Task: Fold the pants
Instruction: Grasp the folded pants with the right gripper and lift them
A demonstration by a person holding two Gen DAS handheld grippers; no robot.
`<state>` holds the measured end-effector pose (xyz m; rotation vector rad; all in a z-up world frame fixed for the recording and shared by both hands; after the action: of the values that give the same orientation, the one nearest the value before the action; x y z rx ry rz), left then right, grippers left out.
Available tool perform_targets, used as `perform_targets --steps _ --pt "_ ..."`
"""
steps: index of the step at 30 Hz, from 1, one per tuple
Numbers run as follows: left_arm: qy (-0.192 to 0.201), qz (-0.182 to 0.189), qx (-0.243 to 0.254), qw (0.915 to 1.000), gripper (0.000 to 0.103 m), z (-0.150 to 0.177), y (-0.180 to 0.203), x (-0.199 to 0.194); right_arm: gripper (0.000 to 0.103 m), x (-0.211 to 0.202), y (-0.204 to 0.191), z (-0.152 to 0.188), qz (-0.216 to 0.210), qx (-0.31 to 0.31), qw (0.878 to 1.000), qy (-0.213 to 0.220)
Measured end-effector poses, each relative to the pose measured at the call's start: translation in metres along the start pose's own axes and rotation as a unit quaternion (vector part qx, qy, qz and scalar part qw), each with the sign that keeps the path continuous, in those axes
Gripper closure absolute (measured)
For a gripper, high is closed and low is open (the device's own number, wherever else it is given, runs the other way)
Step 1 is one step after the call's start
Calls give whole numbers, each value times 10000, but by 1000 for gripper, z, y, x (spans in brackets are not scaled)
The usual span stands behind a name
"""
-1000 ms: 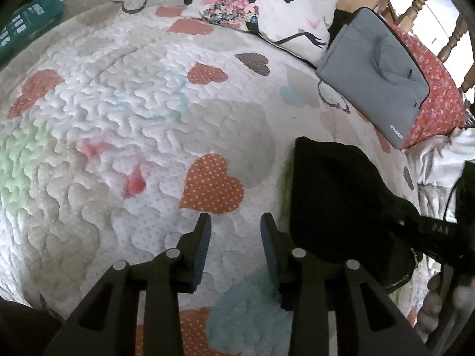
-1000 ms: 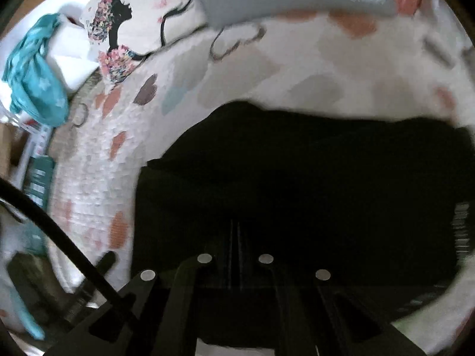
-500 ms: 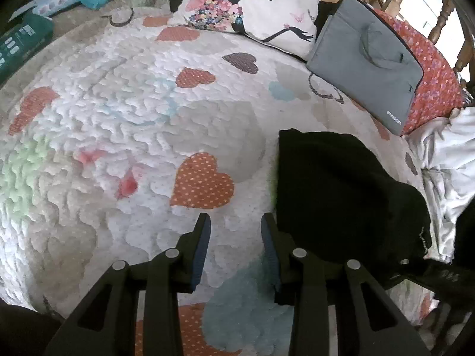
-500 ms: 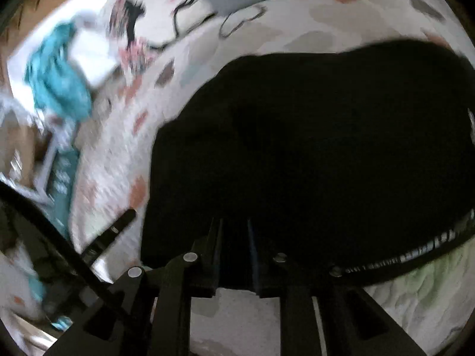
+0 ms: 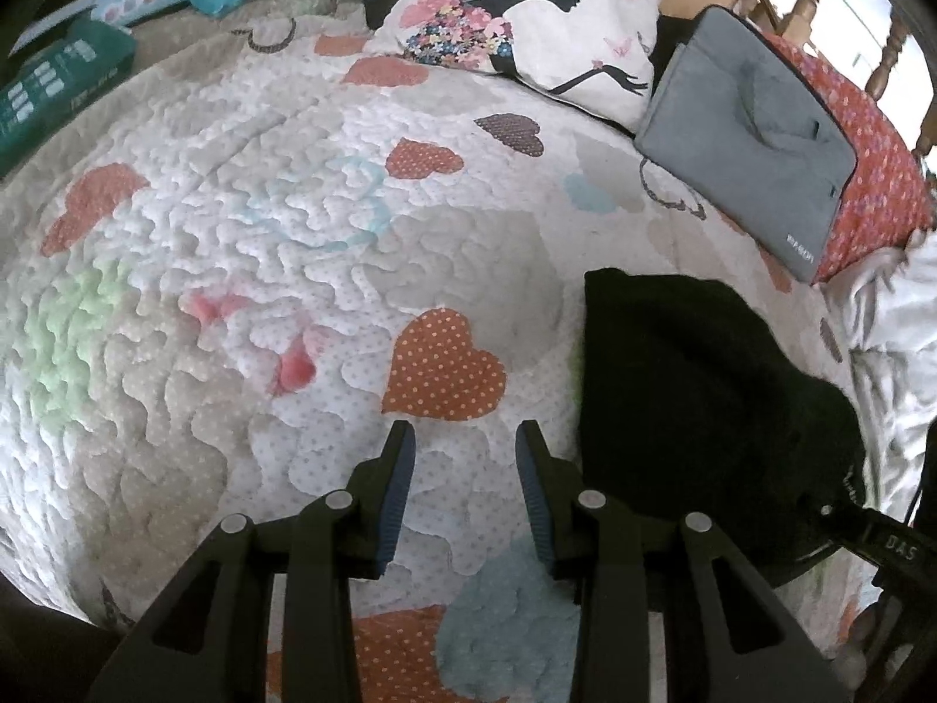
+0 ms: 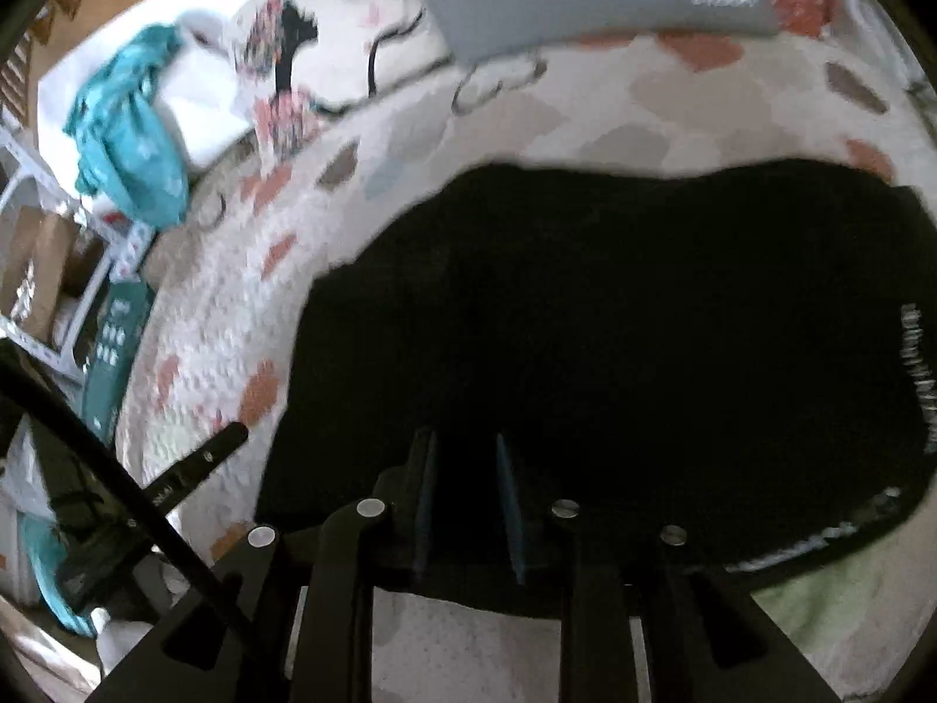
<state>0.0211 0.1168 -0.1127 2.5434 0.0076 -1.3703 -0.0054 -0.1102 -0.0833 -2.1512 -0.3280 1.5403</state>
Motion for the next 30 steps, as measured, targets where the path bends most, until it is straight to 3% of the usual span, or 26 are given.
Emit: perform_targets --steps 1,7,10,12,15,17,18,20,22,24,28,30 --pt "3 -37 28 10000 69 1 0 0 97 -2 -2 3 15 -3 10000 -2" --pt "-96 58 -31 9999 69 1 2 6 100 -37 6 21 -47 359 9993 105" --pt "-104 70 83 9999 68 2 9 6 103 -21 34 33 358 521 9979 -147" --pt "-89 75 106 9999 68 3 9 4 103 -23 38 31 175 732 9971 -69" --pt "-47 39 37 10000 68 2 4 2 97 -52 25 12 462 386 9969 515" --pt "-103 64 -26 9999 68 2 4 5 94 -61 5 -3 266 170 9968 732" --pt "-124 67 -18 9999 68 2 5 6 89 -61 -3 -9 140 117 9970 752" --pt "-110 39 100 9999 68 3 9 6 65 -48 -17 -21 -85 41 9978 654" --pt "-54 -1 204 9998 68 3 12 4 64 -22 -18 -29 -76 41 9990 443" --pt "12 -72 263 9996 68 3 11 2 64 17 -2 -27 202 184 9996 -84" --pt "12 -100 242 9997 68 3 9 3 64 0 -2 -39 243 33 9996 137" --pt "69 -82 249 9996 68 0 10 0 64 -48 -2 -49 328 -33 9955 892"
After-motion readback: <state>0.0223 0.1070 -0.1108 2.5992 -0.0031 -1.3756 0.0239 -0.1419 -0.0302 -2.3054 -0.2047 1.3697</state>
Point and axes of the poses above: each gripper's, at about its wrist camera, not at the fingertips, and x roughly the way its jaws point, y to its right, z to its underside, the point moved 9 cm from there along x, roughly the way its jaws point, and after that the axes turned 4 degrees about -z, right-handed, at the moved point
